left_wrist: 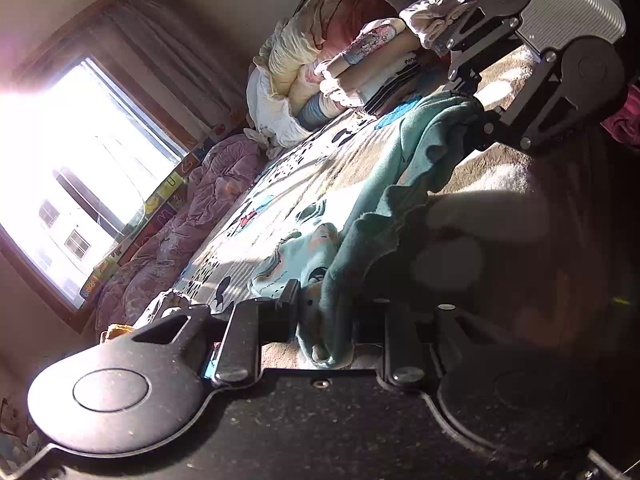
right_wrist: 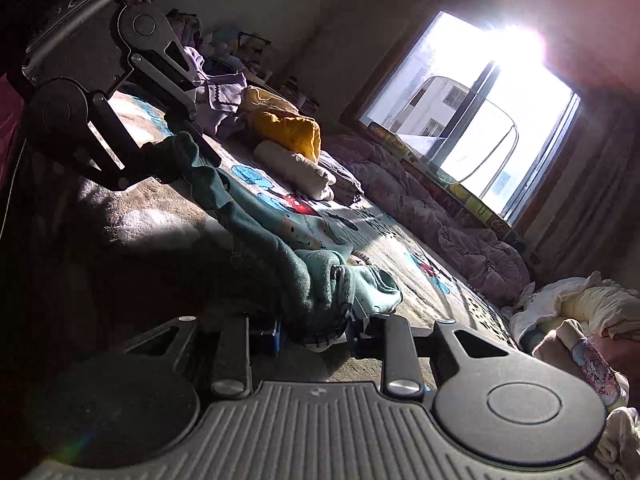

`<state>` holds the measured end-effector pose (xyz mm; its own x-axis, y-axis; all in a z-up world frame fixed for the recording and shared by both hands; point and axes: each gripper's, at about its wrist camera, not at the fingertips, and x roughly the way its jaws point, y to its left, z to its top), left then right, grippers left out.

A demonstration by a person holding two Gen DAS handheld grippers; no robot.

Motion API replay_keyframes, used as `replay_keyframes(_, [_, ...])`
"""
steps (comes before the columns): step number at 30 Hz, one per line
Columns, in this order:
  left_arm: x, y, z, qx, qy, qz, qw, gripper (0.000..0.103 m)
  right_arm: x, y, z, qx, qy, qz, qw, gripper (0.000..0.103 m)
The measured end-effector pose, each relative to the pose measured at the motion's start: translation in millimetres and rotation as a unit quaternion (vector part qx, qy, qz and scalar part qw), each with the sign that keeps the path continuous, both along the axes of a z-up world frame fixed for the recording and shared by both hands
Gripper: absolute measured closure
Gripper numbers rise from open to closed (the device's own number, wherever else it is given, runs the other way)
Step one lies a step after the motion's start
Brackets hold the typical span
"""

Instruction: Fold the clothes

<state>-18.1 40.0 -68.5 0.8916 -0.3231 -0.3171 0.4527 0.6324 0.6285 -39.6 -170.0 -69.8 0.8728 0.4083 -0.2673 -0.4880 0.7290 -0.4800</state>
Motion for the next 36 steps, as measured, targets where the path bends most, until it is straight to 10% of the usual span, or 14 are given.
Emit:
replay_keyframes(3, [25, 12, 18, -0.114, 0.022, -0.001, 0.9932, 0.079, 15, -13, 15, 0.059, 0.008, -0.006, 0.998, 0.073])
replay_keyframes(9, [88, 31, 32, -0.295, 0.074, -0.005, 0.9528, 0.079, 63, -34, 27, 0.171, 0.041, -0.016, 0.984, 0.073])
replay_keyframes(21, [218, 51, 28, -0.45, 0.195, 0.008, 0.8714, 0.08, 217, -74, 16, 0.371, 0.175, 0.003, 0.912, 0.086])
replay_keyframes(28, [292, 75, -4, -0.548, 0.303, 0.043, 0.7788, 0.08, 289, -79, -11, 0.435, 0.266, 0.002, 0.86, 0.086])
replay_keyframes(34, [313, 103, -17, -0.622, 0.309, 0.077, 0.7148, 0.067, 324, -76, -28, 0.433, 0.307, -0.019, 0.847, 0.086])
replay_keyframes(36, [311, 113, -17, -0.627, 0.309, 0.085, 0.71, 0.062, 329, -75, -38, 0.436, 0.324, -0.03, 0.839, 0.086])
